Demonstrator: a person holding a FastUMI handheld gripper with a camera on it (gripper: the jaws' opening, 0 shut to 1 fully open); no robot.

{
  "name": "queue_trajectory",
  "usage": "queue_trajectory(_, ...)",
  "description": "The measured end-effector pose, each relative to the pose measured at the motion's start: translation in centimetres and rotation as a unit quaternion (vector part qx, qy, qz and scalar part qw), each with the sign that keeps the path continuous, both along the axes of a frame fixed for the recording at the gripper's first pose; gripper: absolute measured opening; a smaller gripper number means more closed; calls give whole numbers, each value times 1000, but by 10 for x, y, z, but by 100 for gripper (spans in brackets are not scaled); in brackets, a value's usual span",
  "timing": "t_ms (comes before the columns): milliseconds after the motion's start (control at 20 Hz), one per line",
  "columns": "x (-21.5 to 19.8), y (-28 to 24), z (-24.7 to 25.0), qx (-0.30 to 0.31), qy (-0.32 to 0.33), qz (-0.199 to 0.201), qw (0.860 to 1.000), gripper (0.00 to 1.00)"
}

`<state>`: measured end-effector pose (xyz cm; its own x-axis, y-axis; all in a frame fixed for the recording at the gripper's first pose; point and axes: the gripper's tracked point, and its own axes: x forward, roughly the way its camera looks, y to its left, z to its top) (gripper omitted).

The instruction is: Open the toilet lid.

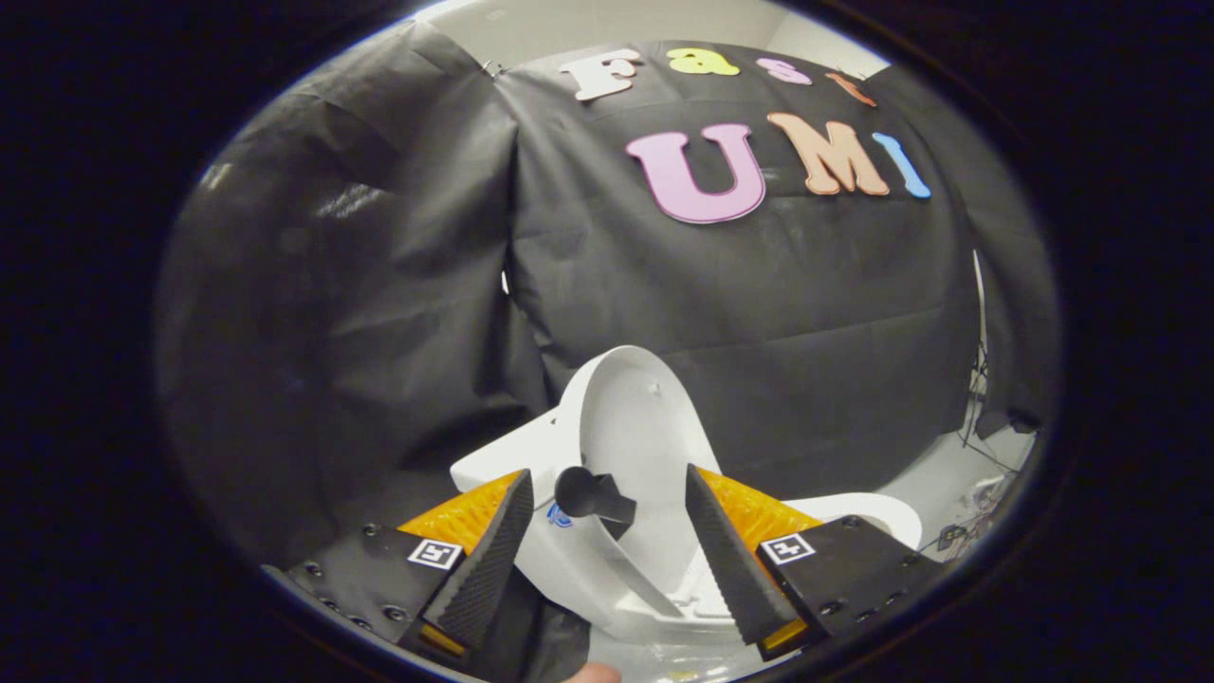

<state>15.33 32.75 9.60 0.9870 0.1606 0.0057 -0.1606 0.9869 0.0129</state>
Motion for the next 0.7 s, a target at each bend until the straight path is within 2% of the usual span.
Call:
queue_trajectory(450,-36,-75,22,-29,-6,-14,999,98)
queue_trajectory(700,-47,-113,3,-57,5,-12,998,99)
